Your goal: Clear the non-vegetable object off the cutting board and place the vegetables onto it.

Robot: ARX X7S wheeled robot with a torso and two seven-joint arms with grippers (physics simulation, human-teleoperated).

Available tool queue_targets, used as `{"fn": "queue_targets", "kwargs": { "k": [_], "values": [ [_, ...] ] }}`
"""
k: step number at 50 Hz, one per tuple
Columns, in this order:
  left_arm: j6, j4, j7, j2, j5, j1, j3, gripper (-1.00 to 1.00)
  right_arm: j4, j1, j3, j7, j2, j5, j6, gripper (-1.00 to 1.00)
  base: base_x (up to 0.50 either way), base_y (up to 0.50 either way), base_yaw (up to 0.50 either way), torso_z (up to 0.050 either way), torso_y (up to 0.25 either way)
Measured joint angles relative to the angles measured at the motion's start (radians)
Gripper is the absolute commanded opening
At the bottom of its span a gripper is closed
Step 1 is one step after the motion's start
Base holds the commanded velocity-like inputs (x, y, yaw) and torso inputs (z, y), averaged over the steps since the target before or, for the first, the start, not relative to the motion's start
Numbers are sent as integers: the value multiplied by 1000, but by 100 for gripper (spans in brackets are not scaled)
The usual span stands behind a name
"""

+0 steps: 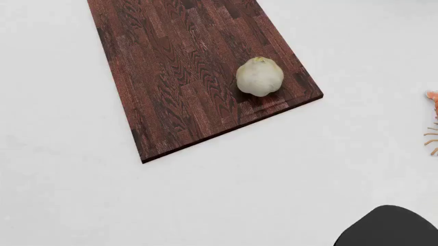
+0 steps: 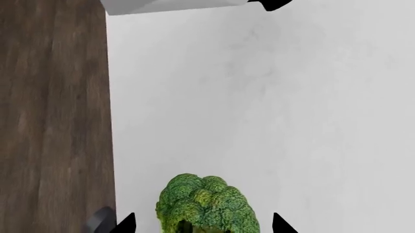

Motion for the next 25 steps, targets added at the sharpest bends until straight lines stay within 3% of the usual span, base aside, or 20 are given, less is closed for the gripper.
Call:
{"fn": "queue_targets", "kwargs": {
  "k": [8,9,25],
  "values": [
    [-1,3,-2,-2,-3,3,-1,100,4,-36,-23,-13,22,-28,20,100,0,0,0,0,0],
    [-1,3,-2,-2,-3,3,-2,100,4,-40,-25,-14,24,-31,22,-100,0,0,0,0,0],
    [0,3,-4,-6,-5,2,-1,100,8,-17,-13,-27,57,-30,32,-100,0,0,0,0,0]
  ]
}}
